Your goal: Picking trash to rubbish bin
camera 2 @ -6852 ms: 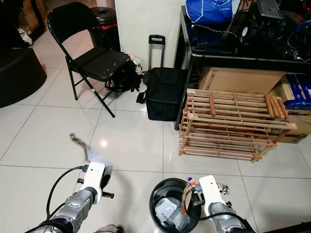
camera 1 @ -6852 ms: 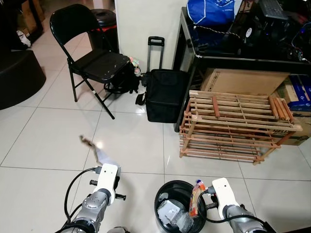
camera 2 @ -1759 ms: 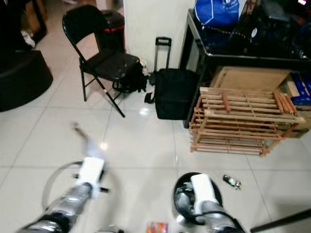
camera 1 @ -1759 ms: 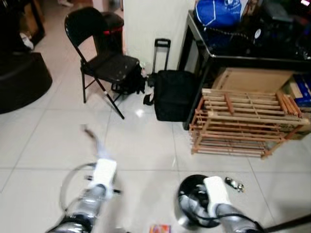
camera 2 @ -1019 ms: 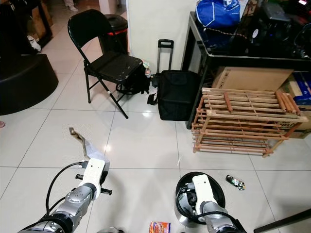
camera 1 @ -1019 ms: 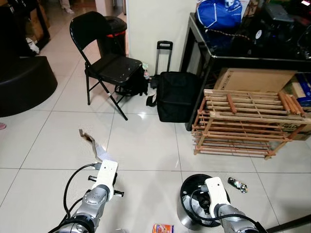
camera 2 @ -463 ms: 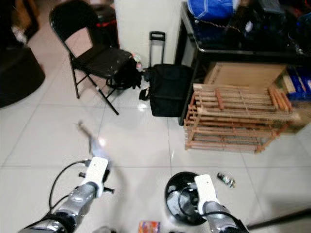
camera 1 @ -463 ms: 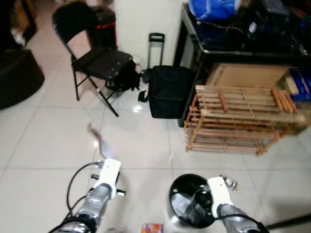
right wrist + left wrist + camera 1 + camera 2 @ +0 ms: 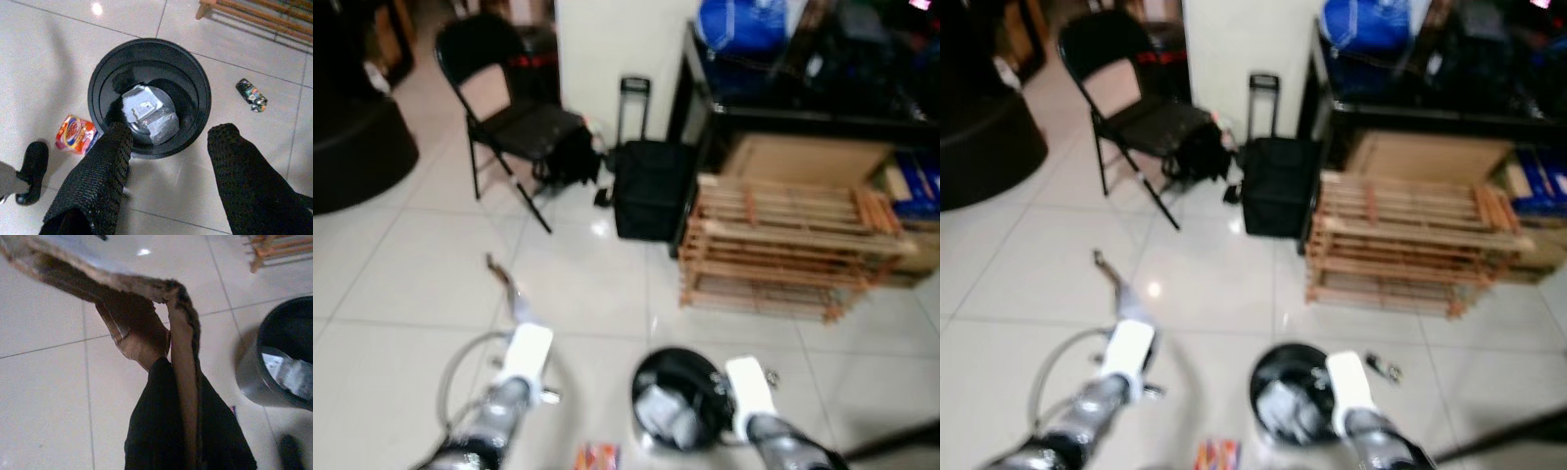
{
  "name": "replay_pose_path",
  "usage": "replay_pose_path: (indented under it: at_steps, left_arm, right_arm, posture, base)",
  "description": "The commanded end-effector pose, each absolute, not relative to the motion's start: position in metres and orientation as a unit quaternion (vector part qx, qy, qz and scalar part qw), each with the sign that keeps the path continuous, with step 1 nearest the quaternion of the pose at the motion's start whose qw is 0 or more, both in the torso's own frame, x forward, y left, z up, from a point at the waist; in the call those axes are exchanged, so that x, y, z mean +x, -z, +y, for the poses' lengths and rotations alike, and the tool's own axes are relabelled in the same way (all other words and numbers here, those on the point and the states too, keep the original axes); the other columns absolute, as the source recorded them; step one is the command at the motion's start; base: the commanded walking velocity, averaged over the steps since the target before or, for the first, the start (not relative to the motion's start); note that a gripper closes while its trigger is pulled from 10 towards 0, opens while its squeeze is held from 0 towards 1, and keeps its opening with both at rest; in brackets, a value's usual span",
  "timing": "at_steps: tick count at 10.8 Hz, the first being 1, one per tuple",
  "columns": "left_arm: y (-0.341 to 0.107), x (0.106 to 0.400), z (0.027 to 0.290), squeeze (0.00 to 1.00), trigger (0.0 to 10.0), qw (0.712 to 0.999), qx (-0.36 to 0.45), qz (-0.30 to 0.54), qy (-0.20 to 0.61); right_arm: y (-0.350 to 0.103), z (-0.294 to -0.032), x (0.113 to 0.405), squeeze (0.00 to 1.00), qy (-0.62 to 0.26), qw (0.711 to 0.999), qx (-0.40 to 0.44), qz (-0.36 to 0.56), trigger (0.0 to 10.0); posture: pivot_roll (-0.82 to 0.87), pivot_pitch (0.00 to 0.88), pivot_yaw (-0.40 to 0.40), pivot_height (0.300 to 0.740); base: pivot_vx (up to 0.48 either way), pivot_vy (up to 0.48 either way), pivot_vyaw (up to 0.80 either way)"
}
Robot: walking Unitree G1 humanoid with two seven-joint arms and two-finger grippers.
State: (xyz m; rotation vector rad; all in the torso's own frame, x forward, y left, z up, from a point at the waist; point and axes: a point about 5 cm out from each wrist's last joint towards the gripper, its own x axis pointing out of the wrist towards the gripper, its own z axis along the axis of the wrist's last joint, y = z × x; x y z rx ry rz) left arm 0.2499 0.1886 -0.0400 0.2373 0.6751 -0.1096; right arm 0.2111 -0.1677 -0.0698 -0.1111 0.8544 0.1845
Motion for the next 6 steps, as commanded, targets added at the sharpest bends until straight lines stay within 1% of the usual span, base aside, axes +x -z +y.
replay_pose_path:
  at_steps: [1, 6]
  left_arm:
    - [0.0390, 0.2525, 0.1803, 0.00, 10.0, 0.937, 0.115, 0.324, 0.063]
    - [0.0381, 0.2535, 0.1809, 0.00, 10.0, 0.938, 0.116, 0.322, 0.062]
  right_arm:
    - [0.0684, -0.1763, 0.2121, 0.00, -0.081, 0.906, -0.057, 0.413, 10.0]
    - [0.0681, -0.1757, 0.2125, 0.00, -0.080, 0.906, -0.056, 0.411, 10.0]
  posture:
    - [0.10, 0.039, -0.036, 0.740]
    - [0.10, 0.037, -0.034, 0.740]
  base:
    - [0.000, -0.375, 0.00]
    - [0.000, -0.368, 0.00]
